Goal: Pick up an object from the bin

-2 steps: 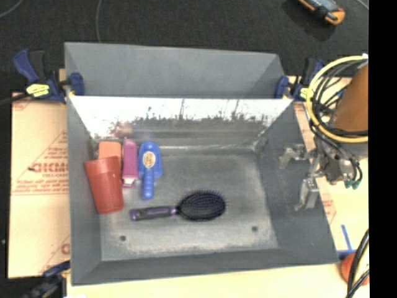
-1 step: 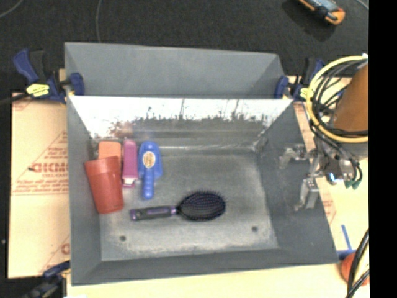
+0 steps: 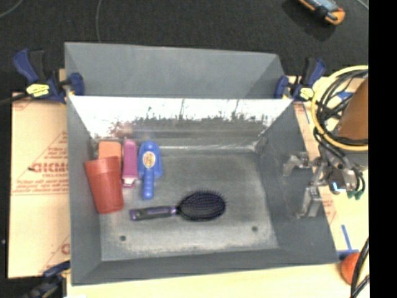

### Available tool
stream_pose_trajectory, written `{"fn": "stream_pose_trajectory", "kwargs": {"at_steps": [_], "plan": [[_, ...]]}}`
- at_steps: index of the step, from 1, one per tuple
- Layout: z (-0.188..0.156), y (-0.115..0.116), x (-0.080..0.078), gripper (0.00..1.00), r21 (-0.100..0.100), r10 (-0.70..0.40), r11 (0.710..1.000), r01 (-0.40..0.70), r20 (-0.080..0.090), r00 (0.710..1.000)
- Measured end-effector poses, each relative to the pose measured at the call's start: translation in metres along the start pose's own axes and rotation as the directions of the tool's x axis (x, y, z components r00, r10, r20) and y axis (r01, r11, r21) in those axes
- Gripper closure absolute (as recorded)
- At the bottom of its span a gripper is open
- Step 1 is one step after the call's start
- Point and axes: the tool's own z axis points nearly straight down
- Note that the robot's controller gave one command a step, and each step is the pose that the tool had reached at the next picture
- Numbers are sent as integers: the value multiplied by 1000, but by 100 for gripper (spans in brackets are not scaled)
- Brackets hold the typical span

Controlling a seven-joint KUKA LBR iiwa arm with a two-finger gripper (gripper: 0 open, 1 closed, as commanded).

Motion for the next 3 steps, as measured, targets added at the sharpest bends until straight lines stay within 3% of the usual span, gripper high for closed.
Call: {"fn": "stream_pose_trajectory", "kwargs": {"at_steps": [1, 2, 3], "plan": [[-22, 14, -2, 0, 0, 9, 1000, -9, 5, 1000], [63, 20, 20, 0, -1, 77, 997, -77, 1, 997], [-42, 38, 1, 0, 3, 26, 1000, -26, 12, 1000]]}}
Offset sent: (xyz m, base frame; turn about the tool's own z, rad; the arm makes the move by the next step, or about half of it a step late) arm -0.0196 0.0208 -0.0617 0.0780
